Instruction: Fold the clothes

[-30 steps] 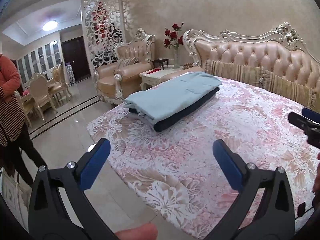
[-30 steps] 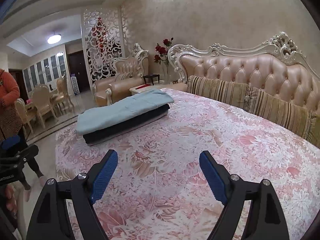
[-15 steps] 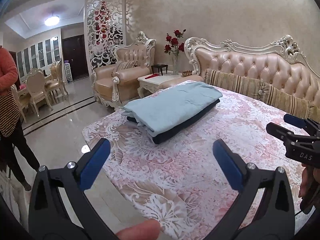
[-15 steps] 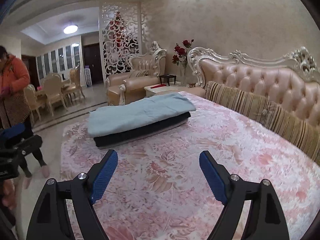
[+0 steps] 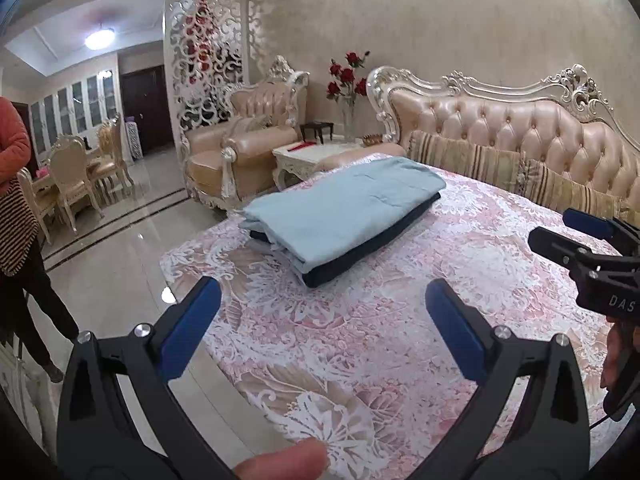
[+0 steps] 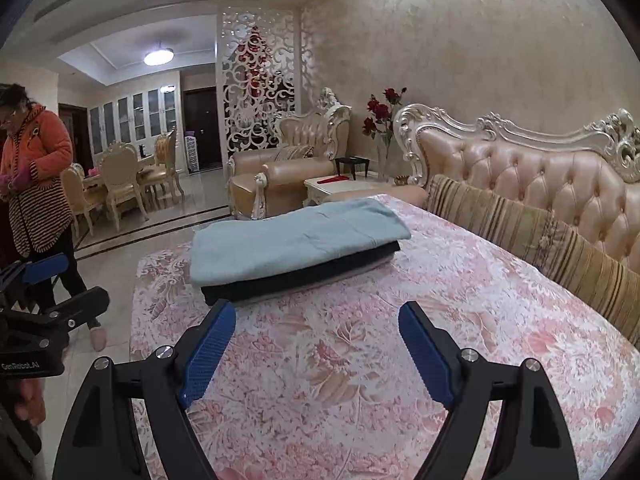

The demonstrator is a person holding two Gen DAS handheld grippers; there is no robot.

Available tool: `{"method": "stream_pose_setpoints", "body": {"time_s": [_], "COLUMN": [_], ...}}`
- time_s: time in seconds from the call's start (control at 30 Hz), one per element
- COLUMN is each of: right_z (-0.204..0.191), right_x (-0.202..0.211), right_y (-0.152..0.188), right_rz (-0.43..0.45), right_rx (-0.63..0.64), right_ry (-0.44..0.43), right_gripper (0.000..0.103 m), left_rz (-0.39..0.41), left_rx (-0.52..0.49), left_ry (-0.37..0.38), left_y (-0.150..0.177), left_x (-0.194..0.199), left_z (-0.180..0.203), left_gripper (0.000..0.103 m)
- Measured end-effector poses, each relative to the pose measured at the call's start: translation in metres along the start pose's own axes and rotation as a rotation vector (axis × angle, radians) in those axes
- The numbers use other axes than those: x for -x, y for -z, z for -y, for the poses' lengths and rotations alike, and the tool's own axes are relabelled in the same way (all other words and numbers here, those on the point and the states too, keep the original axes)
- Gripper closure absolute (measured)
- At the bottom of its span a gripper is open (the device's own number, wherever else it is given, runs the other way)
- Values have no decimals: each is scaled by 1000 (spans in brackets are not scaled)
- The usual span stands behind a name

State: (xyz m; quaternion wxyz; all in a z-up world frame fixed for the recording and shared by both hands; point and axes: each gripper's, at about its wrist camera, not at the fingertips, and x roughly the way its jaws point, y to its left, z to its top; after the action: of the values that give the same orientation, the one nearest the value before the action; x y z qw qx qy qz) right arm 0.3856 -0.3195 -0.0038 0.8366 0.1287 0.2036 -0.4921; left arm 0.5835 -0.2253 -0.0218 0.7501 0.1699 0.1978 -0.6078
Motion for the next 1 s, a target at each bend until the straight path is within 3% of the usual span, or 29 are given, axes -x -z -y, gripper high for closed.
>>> {"method": "stream_pose_setpoints", "body": {"time_s": [1.0], "right_z": [0], "right_x": [-14], "right_y": [2], "right_rz": [-34], "right_rx": [-17], "right_ry": [-43], "right_gripper": [18], "left_rz": [-28], "left_rx": [16], "left_ry": [0], "left_y": [-2], "left_x": [-13], "left_z": [-3], "left_gripper": [1]}}
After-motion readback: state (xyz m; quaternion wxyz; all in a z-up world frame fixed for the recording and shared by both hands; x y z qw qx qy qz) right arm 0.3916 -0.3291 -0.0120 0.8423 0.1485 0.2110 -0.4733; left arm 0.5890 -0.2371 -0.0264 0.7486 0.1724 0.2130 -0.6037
